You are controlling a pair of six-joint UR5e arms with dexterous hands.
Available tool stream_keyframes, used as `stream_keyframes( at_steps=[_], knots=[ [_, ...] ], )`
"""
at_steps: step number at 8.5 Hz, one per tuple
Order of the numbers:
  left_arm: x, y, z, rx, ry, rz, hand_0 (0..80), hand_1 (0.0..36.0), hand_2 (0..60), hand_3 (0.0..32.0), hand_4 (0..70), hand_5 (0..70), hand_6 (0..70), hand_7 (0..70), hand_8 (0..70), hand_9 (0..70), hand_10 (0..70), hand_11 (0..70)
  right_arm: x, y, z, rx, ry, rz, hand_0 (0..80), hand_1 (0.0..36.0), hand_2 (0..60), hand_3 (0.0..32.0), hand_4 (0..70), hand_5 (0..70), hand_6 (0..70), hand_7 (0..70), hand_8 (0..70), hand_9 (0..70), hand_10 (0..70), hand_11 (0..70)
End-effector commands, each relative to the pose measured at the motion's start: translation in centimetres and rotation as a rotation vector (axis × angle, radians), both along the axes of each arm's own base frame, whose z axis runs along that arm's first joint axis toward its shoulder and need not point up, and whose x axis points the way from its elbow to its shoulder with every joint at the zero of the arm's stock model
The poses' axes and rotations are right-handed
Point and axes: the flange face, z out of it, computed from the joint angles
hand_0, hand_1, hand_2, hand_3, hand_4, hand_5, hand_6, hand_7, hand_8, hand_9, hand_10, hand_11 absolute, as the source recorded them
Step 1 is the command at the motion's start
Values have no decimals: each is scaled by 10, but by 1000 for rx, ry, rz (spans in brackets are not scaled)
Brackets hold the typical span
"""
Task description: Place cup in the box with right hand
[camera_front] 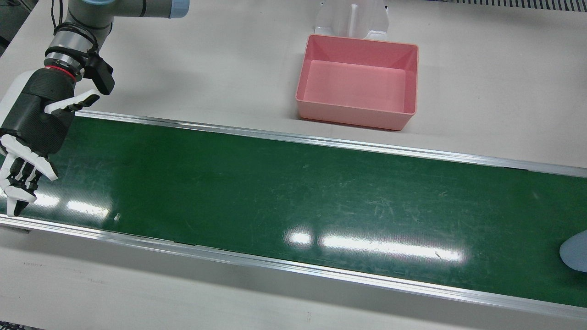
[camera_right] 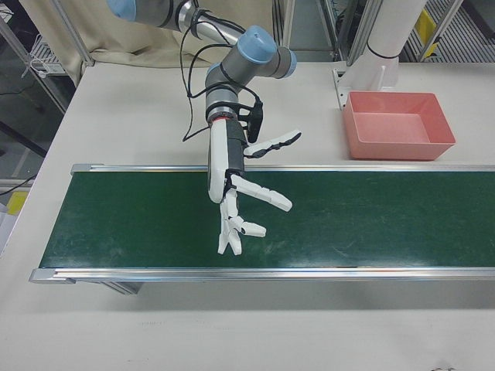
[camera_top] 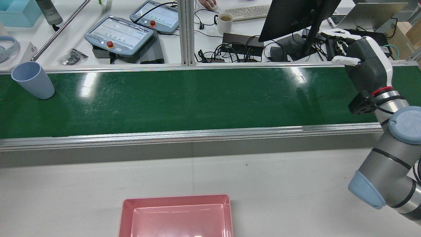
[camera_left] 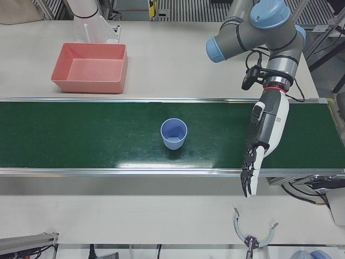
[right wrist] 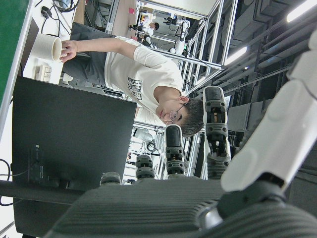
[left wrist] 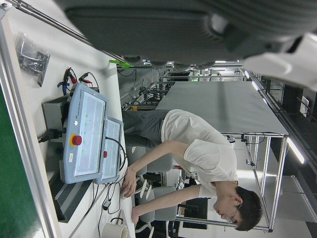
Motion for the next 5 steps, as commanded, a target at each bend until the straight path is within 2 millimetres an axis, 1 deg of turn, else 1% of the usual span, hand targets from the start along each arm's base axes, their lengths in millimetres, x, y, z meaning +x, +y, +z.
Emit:
stream_keyframes(
  at_steps=[1,2,4,5],
  knots=[
    [0,0,0,0,0,-1,0,0,0,0,0,0,0,0,0,0,0,0,4,1,-1,-1,3,5,478,0,0,104,382,6,57,412,27,126,0,0],
    [0,0,0,0,0,-1,0,0,0,0,0,0,0,0,0,0,0,0,3,3,2,-6,6,1,480,0,0,108,373,6,56,403,26,123,0,0],
    [0,0,0,0,0,-1,0,0,0,0,0,0,0,0,0,0,0,0,-1,4,1,-5,4,-7,477,0,0,110,363,6,53,390,26,121,0,0],
    [0,0,0,0,0,-1,0,0,0,0,0,0,0,0,0,0,0,0,3,3,1,-5,4,0,478,0,0,108,368,6,55,399,27,123,0,0]
  ],
)
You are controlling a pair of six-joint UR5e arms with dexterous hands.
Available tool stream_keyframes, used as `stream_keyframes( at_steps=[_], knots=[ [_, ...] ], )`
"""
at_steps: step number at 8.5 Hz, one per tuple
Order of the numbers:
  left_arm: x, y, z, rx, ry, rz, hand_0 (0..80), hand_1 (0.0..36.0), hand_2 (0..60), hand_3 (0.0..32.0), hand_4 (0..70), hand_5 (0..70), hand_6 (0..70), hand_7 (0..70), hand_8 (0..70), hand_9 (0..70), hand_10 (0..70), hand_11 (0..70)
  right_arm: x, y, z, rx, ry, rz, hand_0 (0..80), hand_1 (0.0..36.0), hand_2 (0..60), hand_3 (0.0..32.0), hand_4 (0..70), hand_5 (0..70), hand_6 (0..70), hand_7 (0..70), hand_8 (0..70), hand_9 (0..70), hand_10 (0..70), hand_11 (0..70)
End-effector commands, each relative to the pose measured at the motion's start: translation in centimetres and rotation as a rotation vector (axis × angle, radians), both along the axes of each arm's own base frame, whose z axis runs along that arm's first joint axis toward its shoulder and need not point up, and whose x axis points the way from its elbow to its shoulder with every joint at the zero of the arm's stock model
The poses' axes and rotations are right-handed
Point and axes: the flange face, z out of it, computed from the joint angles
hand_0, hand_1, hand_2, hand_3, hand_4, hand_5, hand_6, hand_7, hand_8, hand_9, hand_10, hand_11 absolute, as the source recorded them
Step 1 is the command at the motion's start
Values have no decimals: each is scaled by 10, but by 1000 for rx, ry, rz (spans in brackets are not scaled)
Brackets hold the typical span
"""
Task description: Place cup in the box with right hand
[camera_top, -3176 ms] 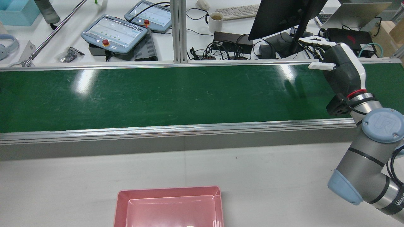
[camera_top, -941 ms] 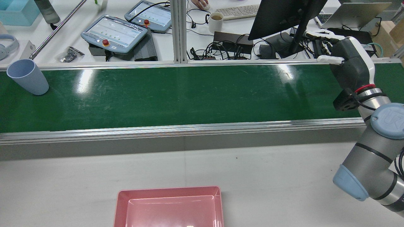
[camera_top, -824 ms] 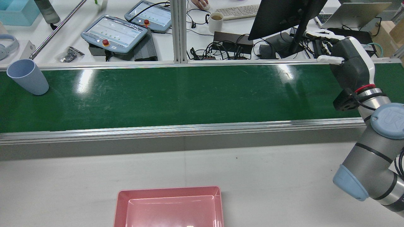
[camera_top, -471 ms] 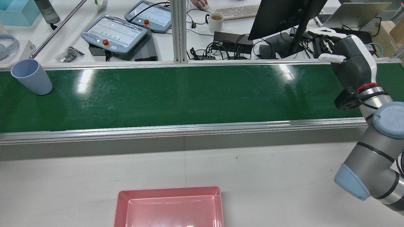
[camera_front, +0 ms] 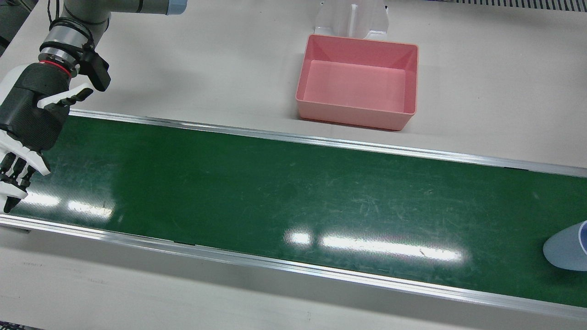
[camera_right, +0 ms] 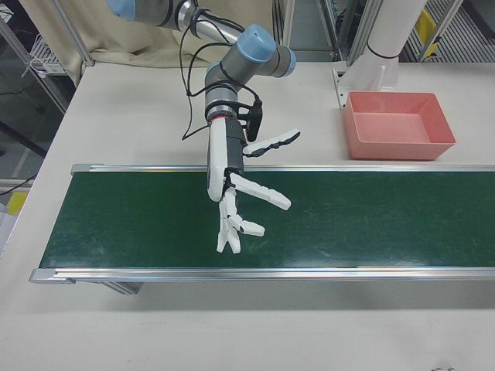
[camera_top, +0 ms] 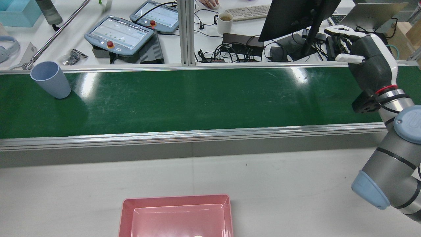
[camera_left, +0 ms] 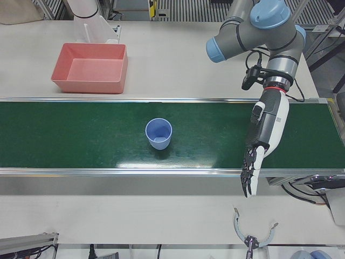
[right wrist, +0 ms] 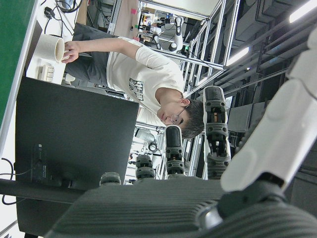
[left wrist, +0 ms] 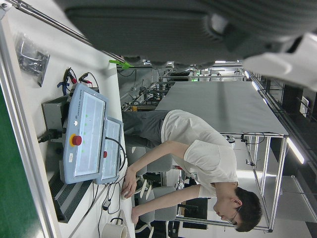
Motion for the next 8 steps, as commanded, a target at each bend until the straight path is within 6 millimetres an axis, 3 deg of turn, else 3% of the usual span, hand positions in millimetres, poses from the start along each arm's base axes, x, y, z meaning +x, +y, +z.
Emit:
stream_keyframes(
  at_steps=[1,4,8],
  knots=[
    [0,0,0,0,0,2,0,0,0,0,0,0,0,0,0,0,0,0,6,-2,0,0,0,12,478,0,0,108,375,6,56,404,27,123,0,0],
    [0,0,-1,2,0,2,0,0,0,0,0,0,0,0,0,0,0,0,11,0,-5,11,-9,18,478,0,0,98,378,7,56,398,29,125,0,0],
    [0,0,-1,2,0,0,0,0,0,0,0,0,0,0,0,0,0,0,-4,0,1,-3,3,-5,472,0,0,90,383,4,56,398,30,126,0,0]
  ],
)
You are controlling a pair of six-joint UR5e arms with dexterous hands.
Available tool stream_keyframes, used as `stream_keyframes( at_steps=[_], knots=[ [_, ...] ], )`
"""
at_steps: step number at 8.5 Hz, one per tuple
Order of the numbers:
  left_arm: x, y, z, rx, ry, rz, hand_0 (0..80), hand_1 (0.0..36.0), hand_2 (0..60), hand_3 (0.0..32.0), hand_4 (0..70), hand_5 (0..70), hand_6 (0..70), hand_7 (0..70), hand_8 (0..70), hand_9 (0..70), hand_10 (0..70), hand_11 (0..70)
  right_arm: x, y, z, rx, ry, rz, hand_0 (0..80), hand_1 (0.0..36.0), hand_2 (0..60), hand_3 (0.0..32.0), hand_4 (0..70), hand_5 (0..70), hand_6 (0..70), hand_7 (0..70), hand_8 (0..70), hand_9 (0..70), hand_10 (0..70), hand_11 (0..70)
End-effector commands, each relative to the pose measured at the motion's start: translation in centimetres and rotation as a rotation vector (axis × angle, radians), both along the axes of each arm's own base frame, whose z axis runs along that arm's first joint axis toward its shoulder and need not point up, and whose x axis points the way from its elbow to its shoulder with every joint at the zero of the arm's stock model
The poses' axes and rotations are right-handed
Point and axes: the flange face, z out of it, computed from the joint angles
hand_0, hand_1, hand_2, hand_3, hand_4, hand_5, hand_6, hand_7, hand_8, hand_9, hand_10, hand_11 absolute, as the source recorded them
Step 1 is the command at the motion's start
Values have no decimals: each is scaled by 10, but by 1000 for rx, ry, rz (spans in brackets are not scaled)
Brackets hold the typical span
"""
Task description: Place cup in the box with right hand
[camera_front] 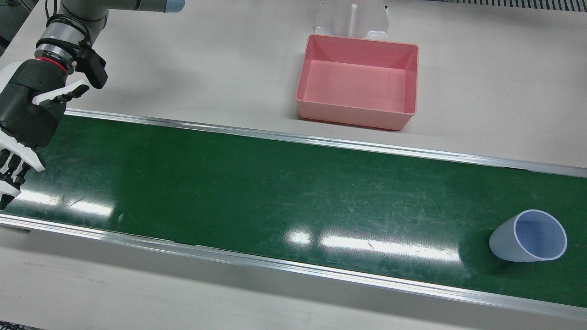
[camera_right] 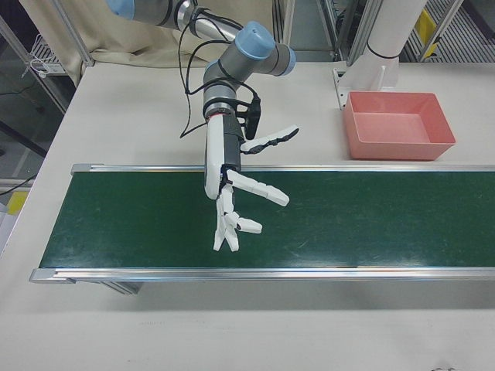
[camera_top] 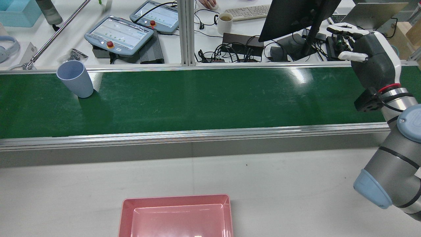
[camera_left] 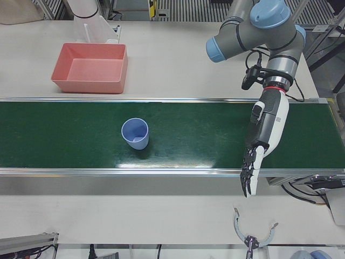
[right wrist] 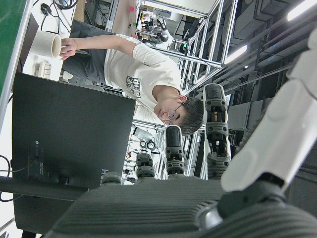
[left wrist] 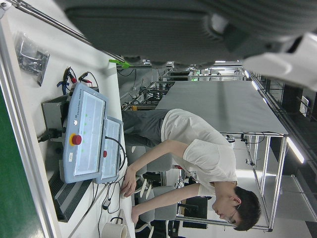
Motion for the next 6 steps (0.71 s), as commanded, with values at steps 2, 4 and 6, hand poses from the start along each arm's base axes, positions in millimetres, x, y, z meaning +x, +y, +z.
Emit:
stream_keyframes(
  at_steps=[2,4,6],
  knots=[
    [0,1,1,-1,0,-1,0,0,0,0,0,0,0,0,0,0,0,0,-30,-11,-3,-2,7,-25,469,0,0,86,398,3,59,411,32,130,0,0],
    [0,0,0,-1,0,0,0,0,0,0,0,0,0,0,0,0,0,0,-59,-18,-29,27,12,-48,471,0,0,88,413,3,67,460,36,144,0,0],
    [0,0,0,-1,0,-1,0,0,0,0,0,0,0,0,0,0,0,0,-76,-35,-41,32,30,-46,474,0,0,88,449,1,72,493,34,150,0,0]
  ],
)
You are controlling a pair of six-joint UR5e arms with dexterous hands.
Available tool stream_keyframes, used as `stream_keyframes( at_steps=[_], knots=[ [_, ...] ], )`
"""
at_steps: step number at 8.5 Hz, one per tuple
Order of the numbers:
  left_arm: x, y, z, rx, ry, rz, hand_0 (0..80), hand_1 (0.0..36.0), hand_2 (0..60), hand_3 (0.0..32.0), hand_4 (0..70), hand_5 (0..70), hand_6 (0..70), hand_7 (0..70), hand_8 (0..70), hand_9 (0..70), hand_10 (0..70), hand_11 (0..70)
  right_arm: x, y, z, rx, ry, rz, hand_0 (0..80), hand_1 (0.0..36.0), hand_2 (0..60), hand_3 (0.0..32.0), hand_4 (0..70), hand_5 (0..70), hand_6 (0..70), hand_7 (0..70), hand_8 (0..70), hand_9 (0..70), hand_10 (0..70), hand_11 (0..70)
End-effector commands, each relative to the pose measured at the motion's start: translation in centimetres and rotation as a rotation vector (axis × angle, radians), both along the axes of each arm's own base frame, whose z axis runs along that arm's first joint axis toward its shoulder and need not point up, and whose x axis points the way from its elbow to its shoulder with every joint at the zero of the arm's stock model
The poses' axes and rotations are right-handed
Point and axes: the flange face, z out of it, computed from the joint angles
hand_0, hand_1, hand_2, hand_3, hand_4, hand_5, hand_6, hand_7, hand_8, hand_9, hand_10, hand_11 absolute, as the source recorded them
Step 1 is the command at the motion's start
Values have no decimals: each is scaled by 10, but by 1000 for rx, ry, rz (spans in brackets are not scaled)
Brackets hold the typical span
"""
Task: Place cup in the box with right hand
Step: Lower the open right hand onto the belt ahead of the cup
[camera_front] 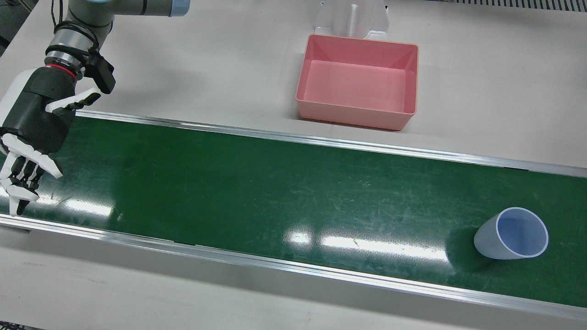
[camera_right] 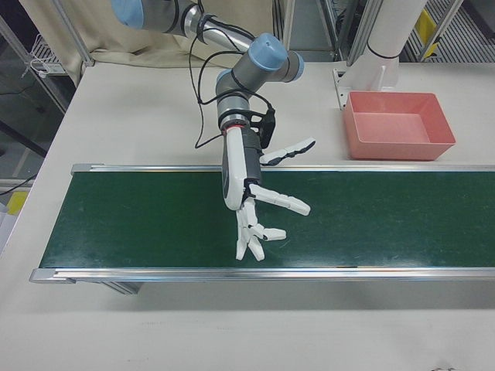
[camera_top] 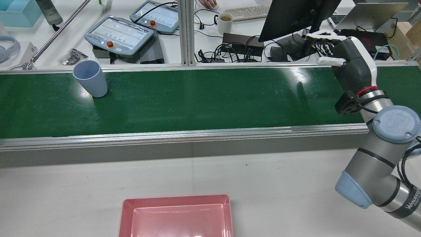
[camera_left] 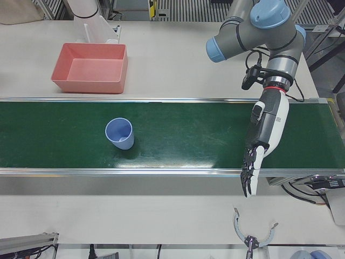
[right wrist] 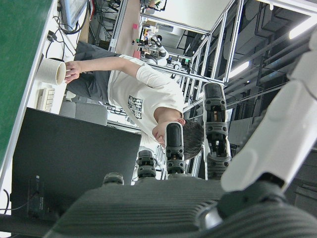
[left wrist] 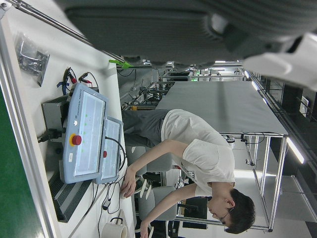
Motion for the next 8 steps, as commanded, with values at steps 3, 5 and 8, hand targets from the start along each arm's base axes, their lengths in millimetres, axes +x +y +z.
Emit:
stream_keyframes(
  at_steps=[3,5,8],
  knots=[
    [0,0,0,0,0,-1,0,0,0,0,0,0,0,0,0,0,0,0,-37,-30,-14,-7,25,9,473,0,0,78,488,0,76,515,38,158,0,0],
    [0,0,0,0,0,-1,0,0,0,0,0,0,0,0,0,0,0,0,-45,-28,-9,-17,32,4,471,0,0,74,491,0,77,518,42,163,0,0],
    [0,0,1,-2,0,-1,0,0,0,0,0,0,0,0,0,0,0,0,-51,-28,0,-24,33,1,466,0,0,76,457,0,70,476,41,153,0,0]
  ],
)
